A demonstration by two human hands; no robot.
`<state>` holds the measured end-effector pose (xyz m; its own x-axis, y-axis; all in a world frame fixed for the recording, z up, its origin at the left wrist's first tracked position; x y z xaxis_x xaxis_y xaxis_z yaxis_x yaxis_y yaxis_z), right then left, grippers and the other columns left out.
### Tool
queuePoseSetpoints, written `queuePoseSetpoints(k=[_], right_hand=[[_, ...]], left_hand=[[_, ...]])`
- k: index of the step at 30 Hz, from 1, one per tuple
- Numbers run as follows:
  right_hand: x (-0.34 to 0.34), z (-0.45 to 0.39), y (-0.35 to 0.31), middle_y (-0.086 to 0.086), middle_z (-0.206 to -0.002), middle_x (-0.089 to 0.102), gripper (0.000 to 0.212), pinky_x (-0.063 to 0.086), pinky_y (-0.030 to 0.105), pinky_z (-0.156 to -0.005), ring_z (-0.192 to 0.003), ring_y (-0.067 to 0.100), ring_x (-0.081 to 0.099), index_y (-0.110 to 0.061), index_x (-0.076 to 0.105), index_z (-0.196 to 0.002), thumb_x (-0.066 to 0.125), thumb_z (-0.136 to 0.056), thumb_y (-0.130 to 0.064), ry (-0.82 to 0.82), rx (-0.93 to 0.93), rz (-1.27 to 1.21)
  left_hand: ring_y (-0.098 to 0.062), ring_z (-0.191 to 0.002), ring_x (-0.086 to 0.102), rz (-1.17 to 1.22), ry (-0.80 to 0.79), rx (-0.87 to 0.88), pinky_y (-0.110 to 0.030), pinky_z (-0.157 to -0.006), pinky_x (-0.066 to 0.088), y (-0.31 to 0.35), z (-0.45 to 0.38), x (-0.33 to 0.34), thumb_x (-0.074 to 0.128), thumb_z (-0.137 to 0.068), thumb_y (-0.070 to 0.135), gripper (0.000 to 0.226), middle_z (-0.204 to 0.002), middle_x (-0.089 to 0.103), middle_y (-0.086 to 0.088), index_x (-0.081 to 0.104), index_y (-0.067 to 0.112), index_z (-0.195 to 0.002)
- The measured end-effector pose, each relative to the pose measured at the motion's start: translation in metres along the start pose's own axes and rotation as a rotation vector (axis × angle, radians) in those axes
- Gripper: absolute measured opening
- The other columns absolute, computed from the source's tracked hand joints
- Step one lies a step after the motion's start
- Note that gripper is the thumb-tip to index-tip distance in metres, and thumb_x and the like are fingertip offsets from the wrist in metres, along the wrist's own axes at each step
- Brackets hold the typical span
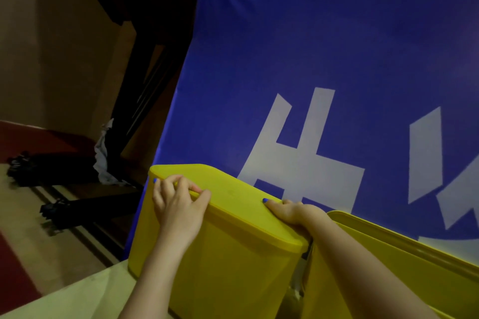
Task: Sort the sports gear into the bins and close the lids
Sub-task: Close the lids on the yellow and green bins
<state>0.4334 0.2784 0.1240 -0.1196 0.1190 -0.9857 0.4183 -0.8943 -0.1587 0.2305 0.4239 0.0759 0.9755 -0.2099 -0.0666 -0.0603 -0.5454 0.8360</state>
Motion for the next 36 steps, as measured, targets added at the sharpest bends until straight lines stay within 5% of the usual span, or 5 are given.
queuePoseSetpoints(k=[3, 9, 16, 25, 36], right_hand=[[0.001, -0.002, 0.000, 0.011, -0.155, 0.018, 0.088, 0.019, 0.052, -0.113, -0.142, 0.036, 0.017, -0.025, 0.018, -0.150, 0.020, -0.081, -0.080, 0.083, -0.012, 0.040], [0.001, 0.000, 0.000, 0.010, -0.156, 0.018, 0.083, 0.018, 0.054, -0.113, -0.142, 0.036, 0.015, -0.028, 0.020, -0.150, 0.018, -0.083, -0.077, 0.098, -0.030, 0.061], [0.001, 0.001, -0.005, -0.001, -0.158, 0.016, 0.067, 0.009, 0.057, -0.114, -0.144, 0.029, 0.015, -0.028, 0.020, -0.150, 0.017, -0.093, -0.064, 0.138, -0.165, 0.091], [0.004, -0.007, -0.004, 0.001, -0.157, 0.021, 0.068, 0.014, 0.054, -0.115, -0.143, 0.030, 0.018, -0.028, 0.023, -0.148, 0.019, -0.092, -0.065, 0.085, -0.188, 0.059], [0.000, -0.015, -0.002, 0.003, -0.155, 0.026, 0.069, 0.018, 0.051, -0.114, -0.142, 0.032, 0.021, -0.033, 0.026, -0.146, 0.023, -0.088, -0.069, 0.042, -0.166, 0.046]], left_hand=[[-0.030, -0.138, 0.013, -0.196, 0.033, 0.073, -0.044, -0.117, 0.002, 0.008, -0.003, 0.006, 0.058, -0.084, 0.028, 0.020, -0.133, 0.039, -0.019, 0.046, 0.012, -0.082], [-0.032, -0.134, 0.025, -0.729, -0.312, -0.042, -0.066, -0.109, 0.007, 0.007, -0.057, -0.032, 0.045, -0.089, 0.043, 0.033, -0.134, 0.041, -0.006, 0.047, 0.024, -0.117], [-0.037, -0.129, 0.039, -0.957, -0.715, -0.178, -0.055, -0.109, 0.027, -0.023, -0.134, -0.002, 0.045, -0.081, 0.060, 0.072, -0.143, 0.041, -0.012, 0.040, 0.014, -0.136], [-0.037, -0.145, 0.007, -1.166, -0.865, -0.075, -0.058, -0.115, 0.009, -0.022, -0.134, 0.066, 0.017, -0.088, 0.071, 0.065, -0.160, 0.001, -0.004, 0.007, 0.046, -0.147], [-0.034, -0.144, 0.016, -1.220, -0.960, -0.140, -0.050, -0.115, 0.015, -0.021, -0.150, 0.072, 0.020, -0.085, 0.076, 0.078, -0.159, 0.009, -0.007, 0.008, 0.036, -0.151]])
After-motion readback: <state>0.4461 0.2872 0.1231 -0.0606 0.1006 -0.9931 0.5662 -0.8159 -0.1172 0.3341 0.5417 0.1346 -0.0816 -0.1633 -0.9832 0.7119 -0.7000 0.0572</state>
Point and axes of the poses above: each hand's wrist, its own z-axis away from the middle knuckle, its own x-axis out of the palm, y = z × x, the point moved 4 cm from there along -z, towards the middle knuckle
